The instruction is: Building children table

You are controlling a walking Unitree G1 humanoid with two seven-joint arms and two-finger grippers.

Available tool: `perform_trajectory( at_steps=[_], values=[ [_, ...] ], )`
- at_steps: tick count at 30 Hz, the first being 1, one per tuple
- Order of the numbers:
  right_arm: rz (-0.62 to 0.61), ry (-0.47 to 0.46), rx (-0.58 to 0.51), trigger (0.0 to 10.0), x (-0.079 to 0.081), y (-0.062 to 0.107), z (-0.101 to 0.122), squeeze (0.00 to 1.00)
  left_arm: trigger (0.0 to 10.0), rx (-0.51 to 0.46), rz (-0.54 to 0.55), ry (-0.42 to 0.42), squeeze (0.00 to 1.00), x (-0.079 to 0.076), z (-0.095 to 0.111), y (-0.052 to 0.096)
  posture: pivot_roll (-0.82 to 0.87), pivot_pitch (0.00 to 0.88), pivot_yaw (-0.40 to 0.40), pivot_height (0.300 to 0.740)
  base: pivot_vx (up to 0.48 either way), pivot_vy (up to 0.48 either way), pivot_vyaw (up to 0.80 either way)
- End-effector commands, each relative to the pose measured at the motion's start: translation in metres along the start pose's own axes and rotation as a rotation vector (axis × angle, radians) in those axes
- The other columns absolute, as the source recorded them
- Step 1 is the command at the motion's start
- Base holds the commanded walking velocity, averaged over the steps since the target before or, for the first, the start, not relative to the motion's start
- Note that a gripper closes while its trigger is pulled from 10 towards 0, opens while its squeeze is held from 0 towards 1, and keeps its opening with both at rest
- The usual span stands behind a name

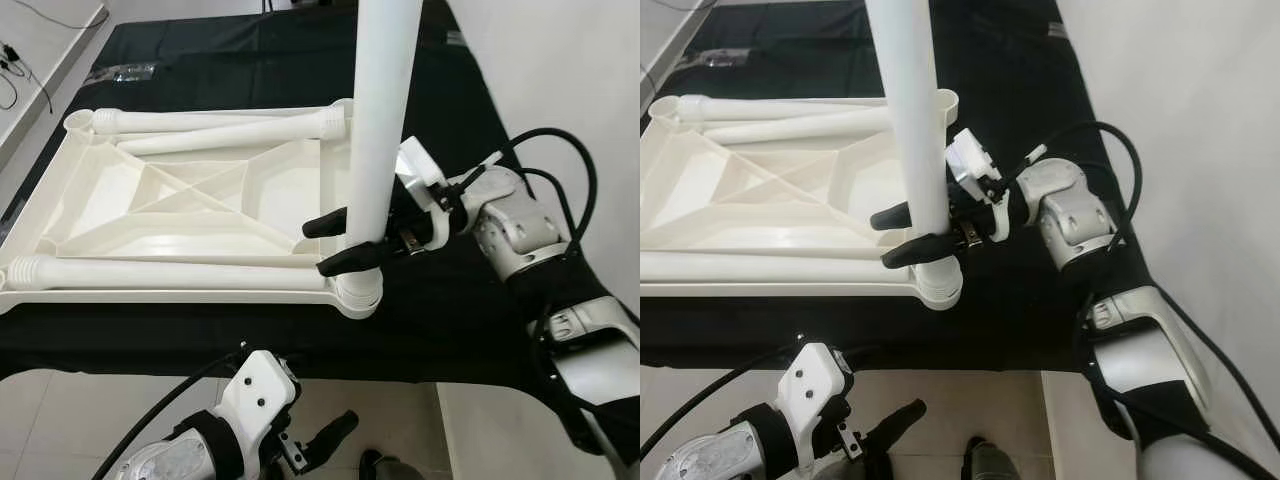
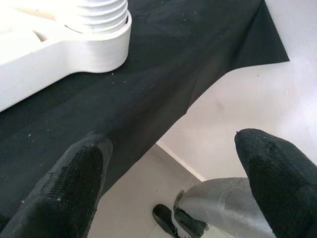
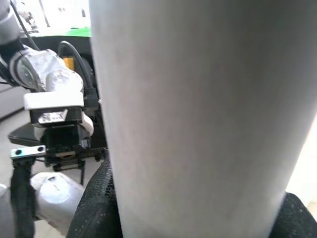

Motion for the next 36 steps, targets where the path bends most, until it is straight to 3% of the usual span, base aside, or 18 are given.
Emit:
perform_trajectory(
  at_steps=[1,8,14,21,36],
  values=[
    [0.025,-0.157,0.058,10.0,0.008,-0.005,-0.037,0.0,10.0,0.026,-0.016,0.006,0.0,-0.003,-0.005,0.003,0.09,0.319,0.031,0.74,0.0,0.0,0.0],
    [0.063,-0.237,0.085,10.0,0.018,-0.004,-0.049,0.0,10.0,0.025,-0.014,-0.004,0.0,-0.004,-0.005,0.004,0.1,0.315,0.027,0.74,0.0,0.0,0.0],
    [0.023,-0.248,0.018,10.0,0.011,0.004,-0.04,0.0,10.0,0.023,-0.002,-0.013,0.0,-0.003,-0.004,0.004,0.1,0.307,0.022,0.74,0.0,0.0,0.0],
    [0.012,-0.263,-0.078,10.0,0.013,0.011,-0.031,0.0,10.0,0.016,0.038,-0.03,0.0,0.002,-0.003,0.004,0.1,0.304,0.022,0.74,0.0,0.0,0.0],
    [-0.06,-0.076,0.023,10.0,0.019,0.018,-0.048,0.0,10.0,0.015,0.049,-0.044,0.0,0.006,-0.002,0.004,0.1,0.307,0.028,0.74,0.0,0.0,0.0]
  ],
)
Point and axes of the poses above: a point about 5 cm out from each wrist's last joint towards the gripper, its own y axis pointing back from the gripper into the wrist, its own z axis along the axis of the wrist's last joint, x = y × z, the point moved 6 cm from there along -y, pointing out of the wrist towards the gripper, and after that the axes turned 1 degree about -y, right-handed, at the moved point
